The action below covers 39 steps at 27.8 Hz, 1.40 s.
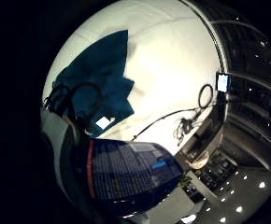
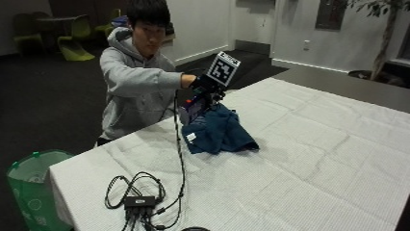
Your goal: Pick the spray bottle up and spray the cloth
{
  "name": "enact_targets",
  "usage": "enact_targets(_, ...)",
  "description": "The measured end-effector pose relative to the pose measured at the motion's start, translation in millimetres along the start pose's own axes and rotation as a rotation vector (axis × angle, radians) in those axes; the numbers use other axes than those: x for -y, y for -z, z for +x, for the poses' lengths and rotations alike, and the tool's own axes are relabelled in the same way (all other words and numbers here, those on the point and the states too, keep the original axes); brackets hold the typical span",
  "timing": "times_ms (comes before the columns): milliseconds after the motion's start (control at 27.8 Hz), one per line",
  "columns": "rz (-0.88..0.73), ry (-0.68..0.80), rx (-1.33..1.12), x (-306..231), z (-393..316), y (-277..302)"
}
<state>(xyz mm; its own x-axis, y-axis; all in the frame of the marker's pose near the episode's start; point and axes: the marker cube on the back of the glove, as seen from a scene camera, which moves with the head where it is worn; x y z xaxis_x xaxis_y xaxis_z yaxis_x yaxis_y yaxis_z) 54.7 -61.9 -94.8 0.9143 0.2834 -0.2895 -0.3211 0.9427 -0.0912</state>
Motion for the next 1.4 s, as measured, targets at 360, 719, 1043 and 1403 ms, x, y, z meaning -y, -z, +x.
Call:
enact_targets(360, -0.056, 0.040, -0.063, 11.3, -17.2, -33.7)
enact_targets(719, 0.011, 0.010, -0.091, -7.3, -20.4, 1.2)
enact_targets(1043, -0.025, 0.021, -0.049, 11.2, -38.9, -35.0)
enact_targets(1403, 0.197, 0.248, 0.383, 1.8, -74.1, -5.2)
